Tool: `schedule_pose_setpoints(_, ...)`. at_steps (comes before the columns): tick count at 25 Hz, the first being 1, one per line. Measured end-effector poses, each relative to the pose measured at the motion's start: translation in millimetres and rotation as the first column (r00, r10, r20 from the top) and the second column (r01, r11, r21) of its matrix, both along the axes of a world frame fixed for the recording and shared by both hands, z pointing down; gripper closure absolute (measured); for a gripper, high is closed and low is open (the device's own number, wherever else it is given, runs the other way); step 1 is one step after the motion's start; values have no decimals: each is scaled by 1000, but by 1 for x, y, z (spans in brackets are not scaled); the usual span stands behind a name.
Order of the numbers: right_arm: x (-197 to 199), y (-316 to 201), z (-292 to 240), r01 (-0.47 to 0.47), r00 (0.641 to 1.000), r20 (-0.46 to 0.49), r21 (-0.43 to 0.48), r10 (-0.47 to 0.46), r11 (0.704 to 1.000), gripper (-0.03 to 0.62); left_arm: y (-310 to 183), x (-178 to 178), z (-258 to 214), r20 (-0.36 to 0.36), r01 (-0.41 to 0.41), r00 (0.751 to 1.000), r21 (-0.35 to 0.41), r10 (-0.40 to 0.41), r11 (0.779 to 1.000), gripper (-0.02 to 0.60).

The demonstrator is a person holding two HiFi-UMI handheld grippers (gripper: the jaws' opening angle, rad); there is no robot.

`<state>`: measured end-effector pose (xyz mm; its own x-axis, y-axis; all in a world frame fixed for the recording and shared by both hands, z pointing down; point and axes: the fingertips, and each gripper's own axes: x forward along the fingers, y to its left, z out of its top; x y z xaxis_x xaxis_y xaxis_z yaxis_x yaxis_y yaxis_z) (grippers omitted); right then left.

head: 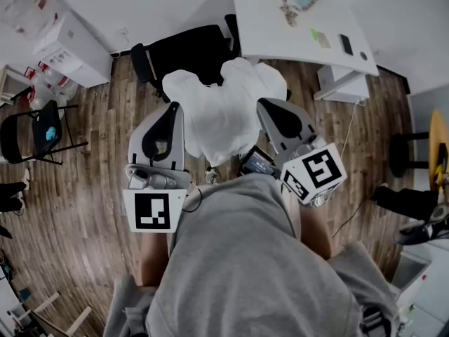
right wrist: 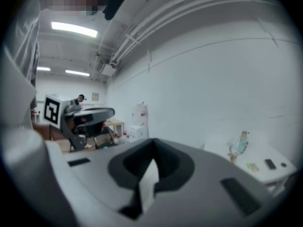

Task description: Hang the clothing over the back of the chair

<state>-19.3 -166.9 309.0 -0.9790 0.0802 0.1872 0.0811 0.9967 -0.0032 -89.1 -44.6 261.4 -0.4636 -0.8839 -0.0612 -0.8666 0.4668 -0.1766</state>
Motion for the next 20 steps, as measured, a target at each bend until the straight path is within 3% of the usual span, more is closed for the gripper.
schedule_pose_setpoints(9, 9, 6, -12, -18, 999, 35, 29, 16, 999, 560, 6, 19, -16, 84, -30, 996, 49, 26, 998, 551)
schedule_pose_setpoints(20, 19, 12, -16, -35, 998, 56, 35, 33, 999, 560, 14, 29, -15, 90, -42, 995, 45, 38, 998, 551)
